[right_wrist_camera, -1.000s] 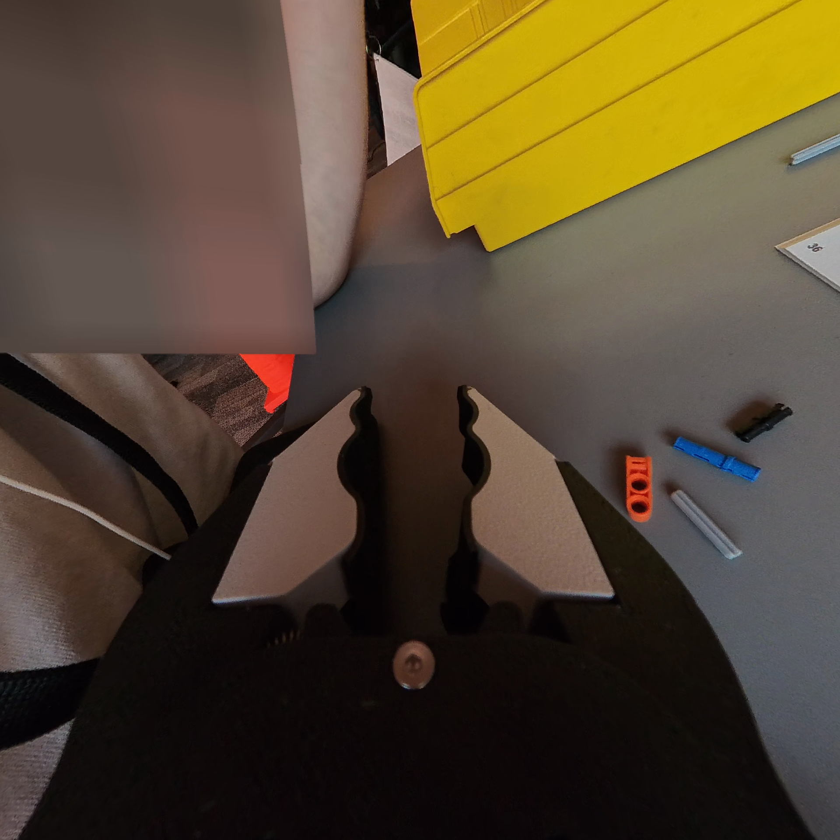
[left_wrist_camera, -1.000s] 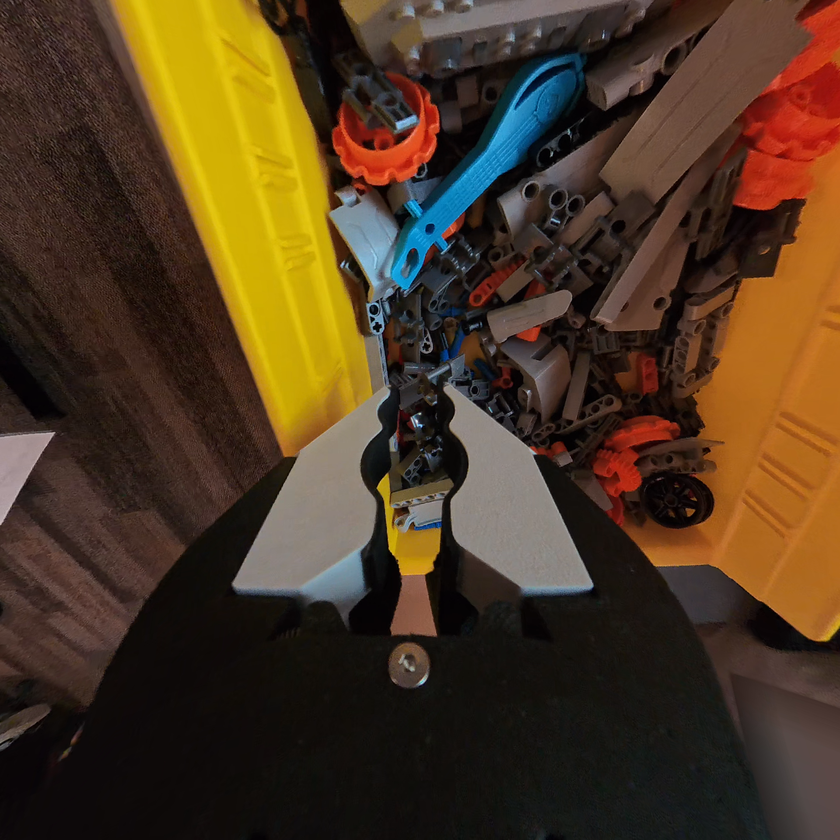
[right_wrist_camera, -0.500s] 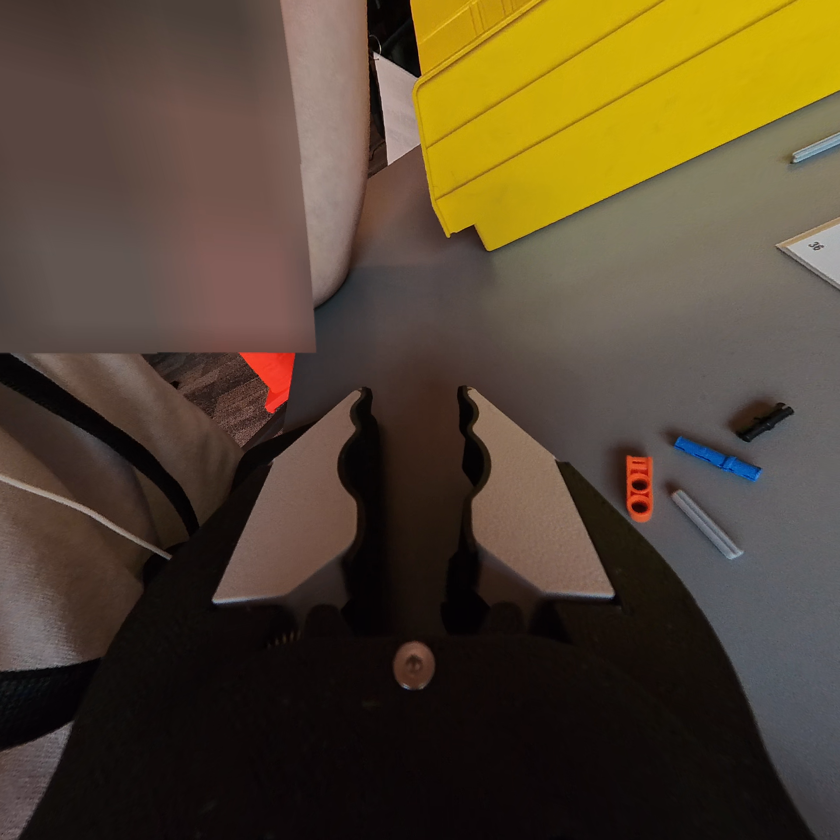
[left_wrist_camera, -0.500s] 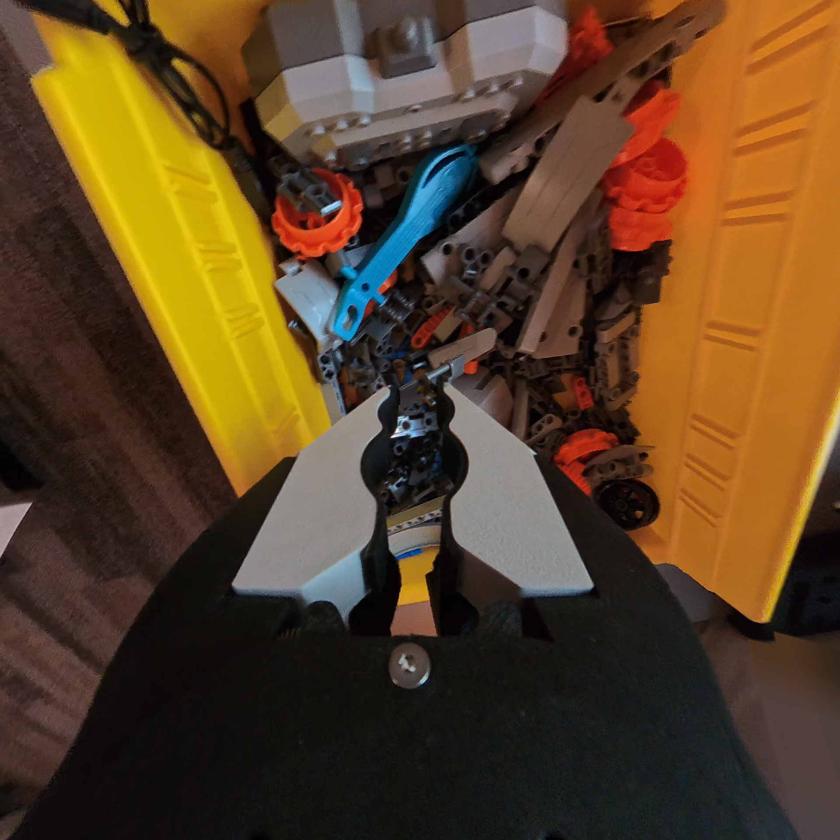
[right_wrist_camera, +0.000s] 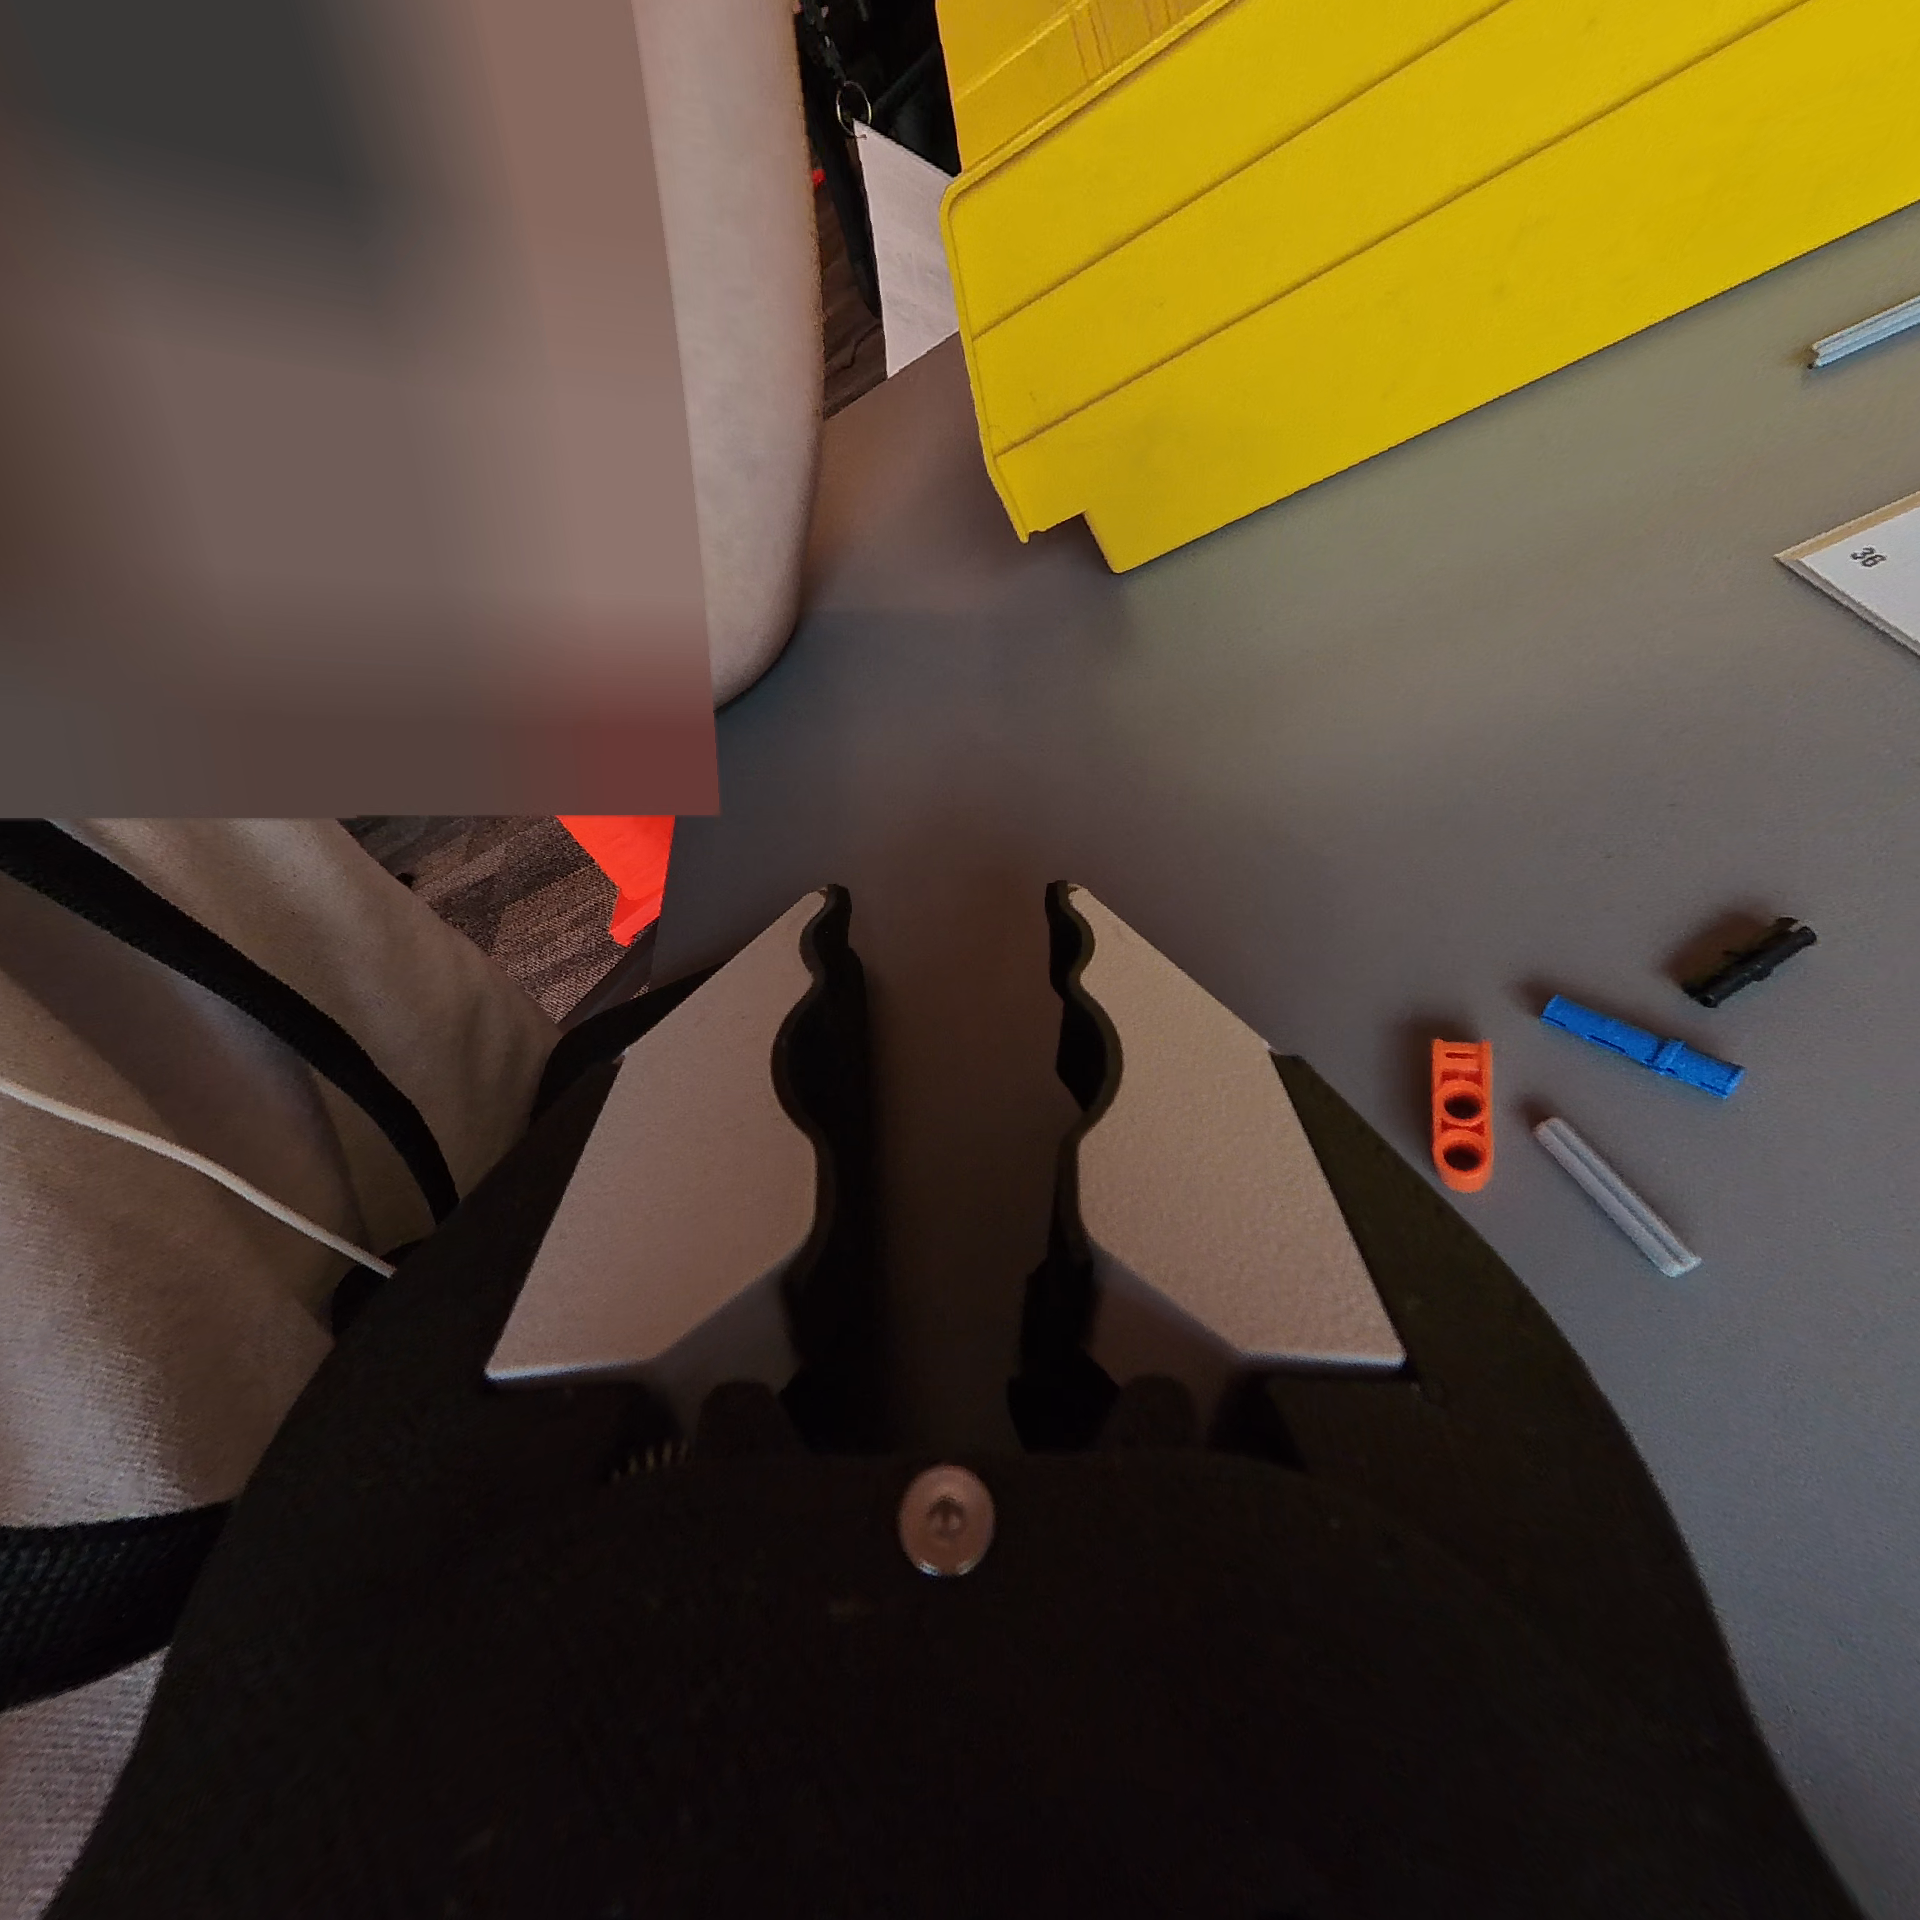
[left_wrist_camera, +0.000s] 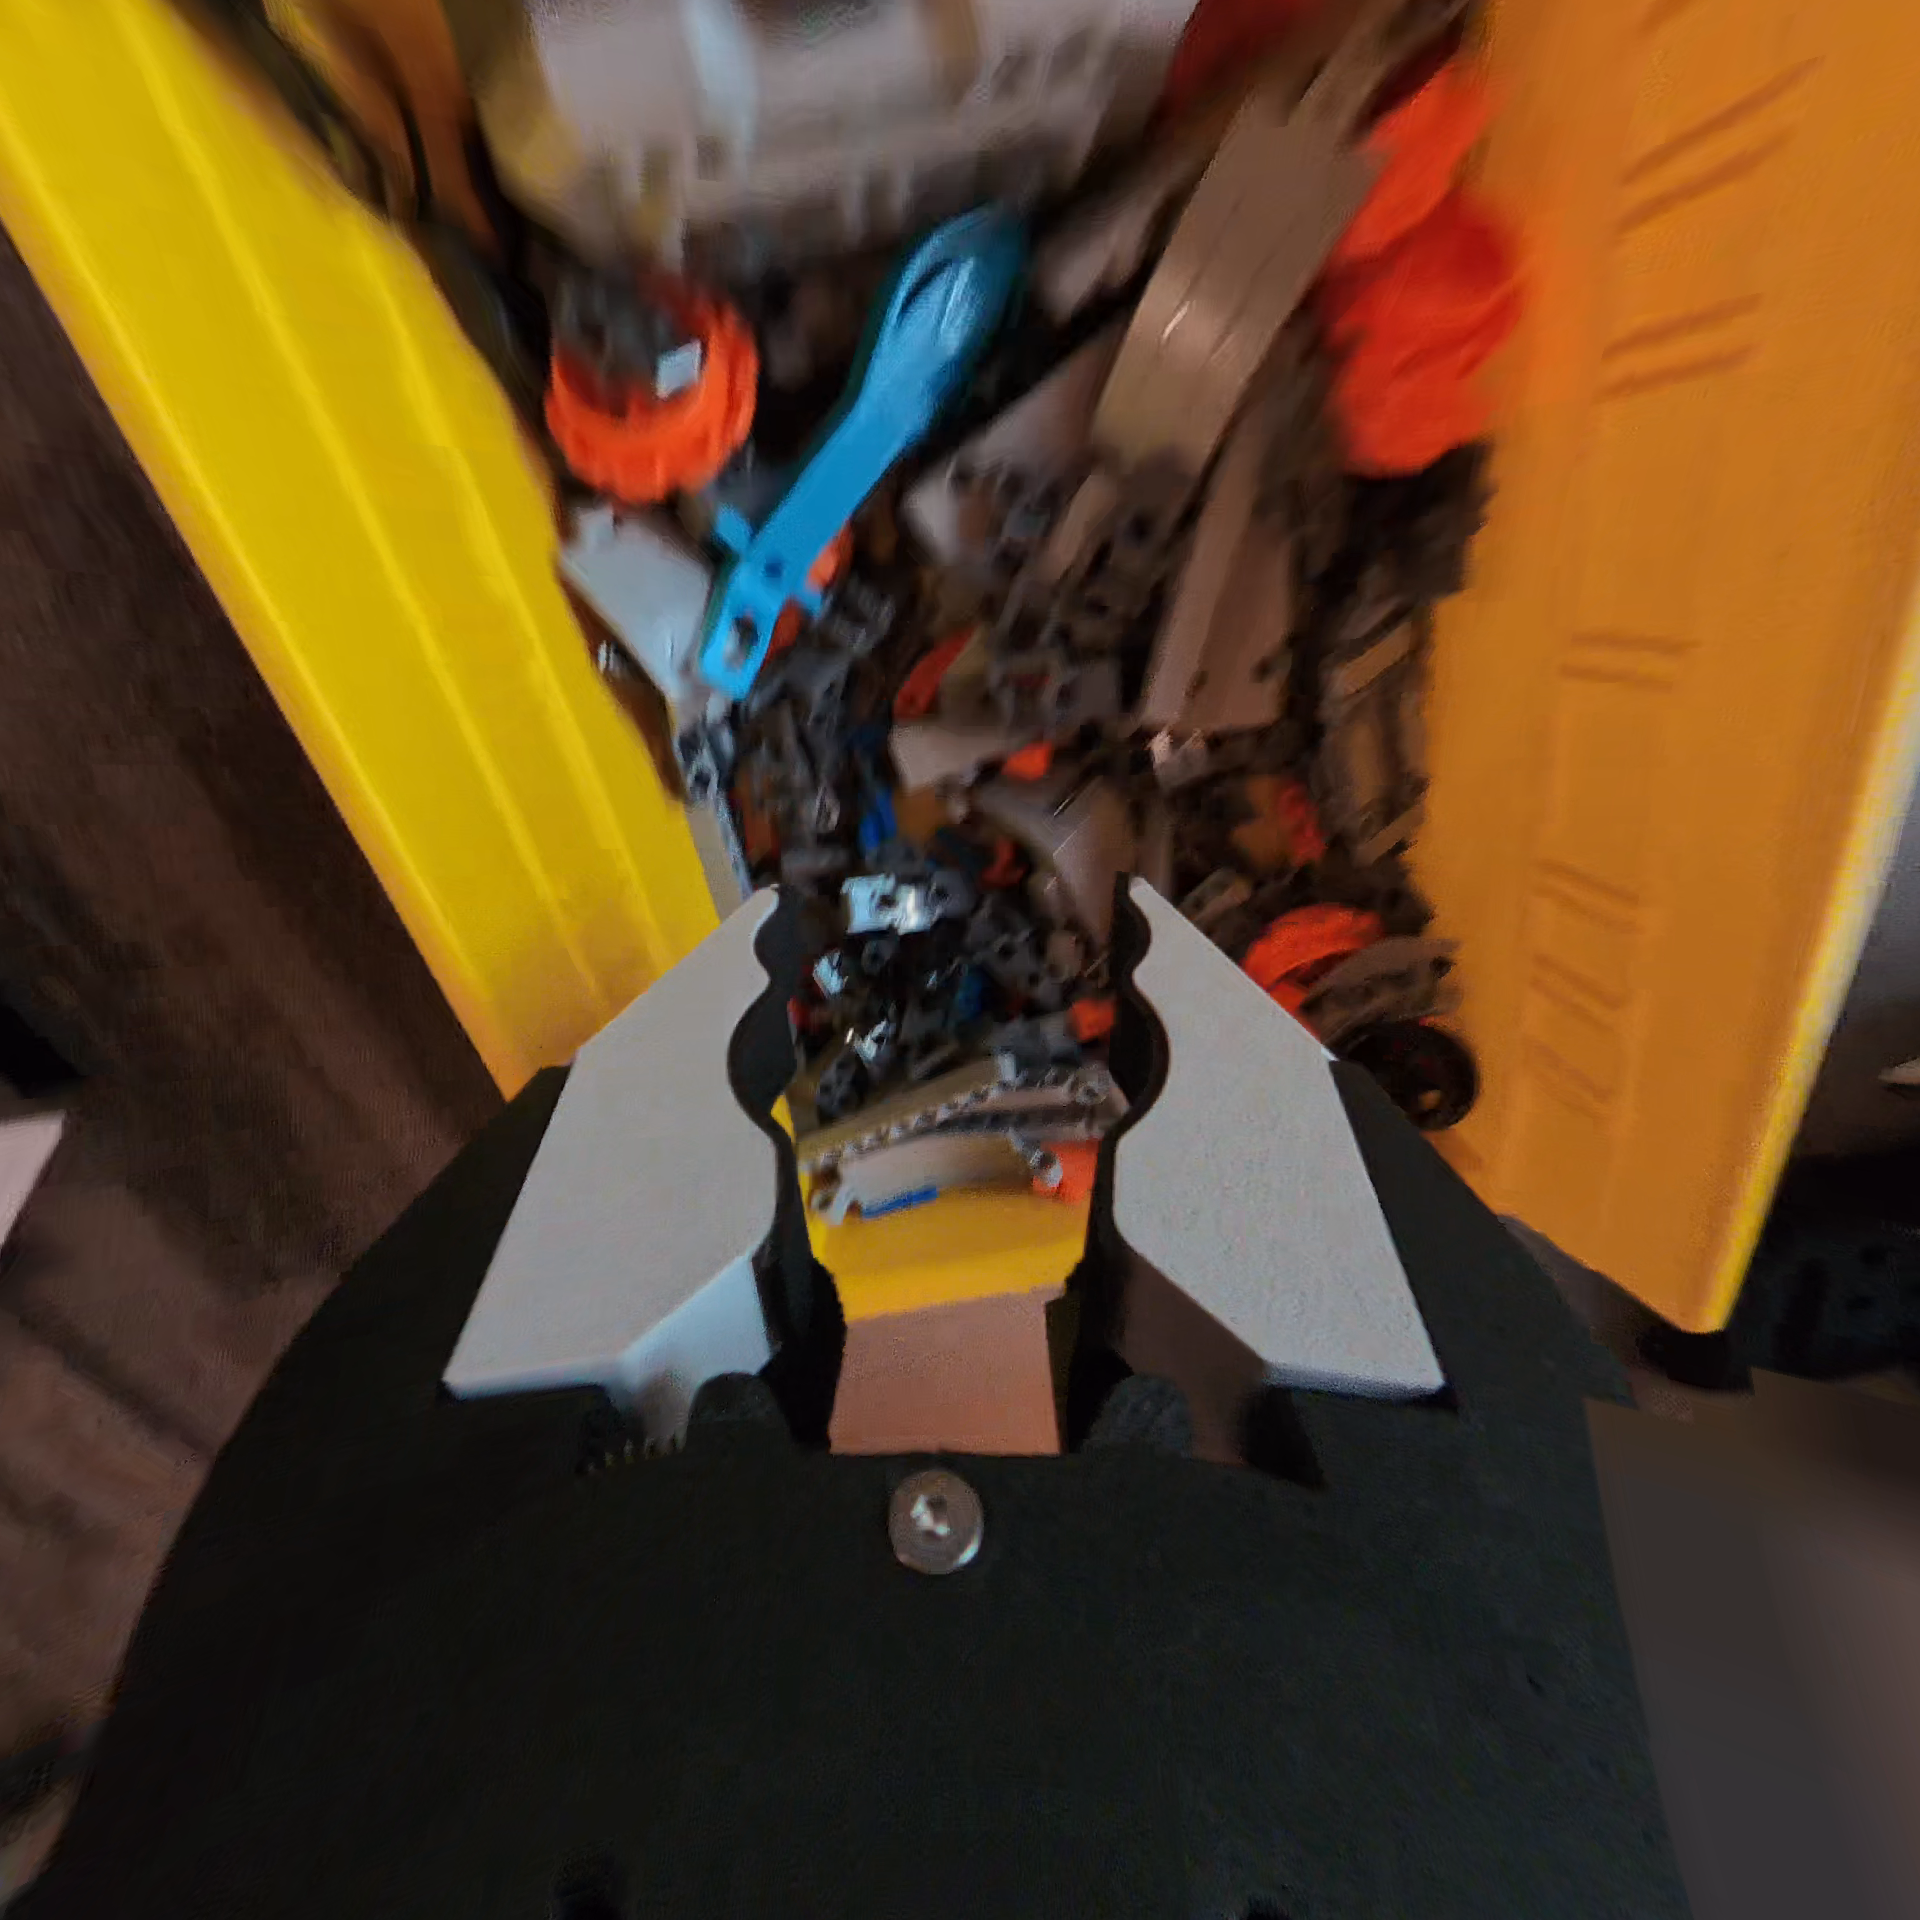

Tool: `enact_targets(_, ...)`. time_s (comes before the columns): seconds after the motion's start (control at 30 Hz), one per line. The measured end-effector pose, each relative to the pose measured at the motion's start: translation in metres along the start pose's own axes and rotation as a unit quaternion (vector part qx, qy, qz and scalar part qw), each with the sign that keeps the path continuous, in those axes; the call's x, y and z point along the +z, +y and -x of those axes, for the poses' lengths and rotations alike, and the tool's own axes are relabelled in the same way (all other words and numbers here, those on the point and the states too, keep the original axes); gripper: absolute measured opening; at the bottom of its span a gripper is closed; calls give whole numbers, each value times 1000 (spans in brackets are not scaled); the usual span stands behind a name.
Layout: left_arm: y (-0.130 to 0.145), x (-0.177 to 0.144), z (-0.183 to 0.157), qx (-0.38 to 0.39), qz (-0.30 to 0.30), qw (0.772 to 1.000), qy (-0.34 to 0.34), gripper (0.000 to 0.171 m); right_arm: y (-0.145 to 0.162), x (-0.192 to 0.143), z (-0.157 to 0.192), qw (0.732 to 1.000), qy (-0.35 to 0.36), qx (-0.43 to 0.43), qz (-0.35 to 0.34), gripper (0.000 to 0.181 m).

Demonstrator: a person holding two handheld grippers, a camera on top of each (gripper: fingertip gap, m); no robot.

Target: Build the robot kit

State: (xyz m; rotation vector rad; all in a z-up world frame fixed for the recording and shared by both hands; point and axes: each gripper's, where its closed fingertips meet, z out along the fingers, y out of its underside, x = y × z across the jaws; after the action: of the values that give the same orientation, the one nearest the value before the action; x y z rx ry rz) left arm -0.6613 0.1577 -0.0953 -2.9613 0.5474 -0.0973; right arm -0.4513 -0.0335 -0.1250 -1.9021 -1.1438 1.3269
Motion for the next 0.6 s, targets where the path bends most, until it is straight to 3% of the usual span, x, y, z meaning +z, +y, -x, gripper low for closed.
enact_targets(0.1,29,21,18,-41,92,995,-23,61,0,0,0,1000,0,0,1,38)
enact_targets(0.2,40,34,24,-67,138,988,-23,57,0,0,0,1000,0,0,0,38)
enact_targets(0.47,51,52,17,-65,201,977,-9,45,0,0,0,1000,-1,3,0,38)
enact_targets(0.57,49,52,12,-37,202,979,-12,34,0,0,0,1000,-1,4,0,38)
enact_targets(0.6,47,52,9,-27,200,979,-9,21,0,0,-1,1000,-1,4,0,38)
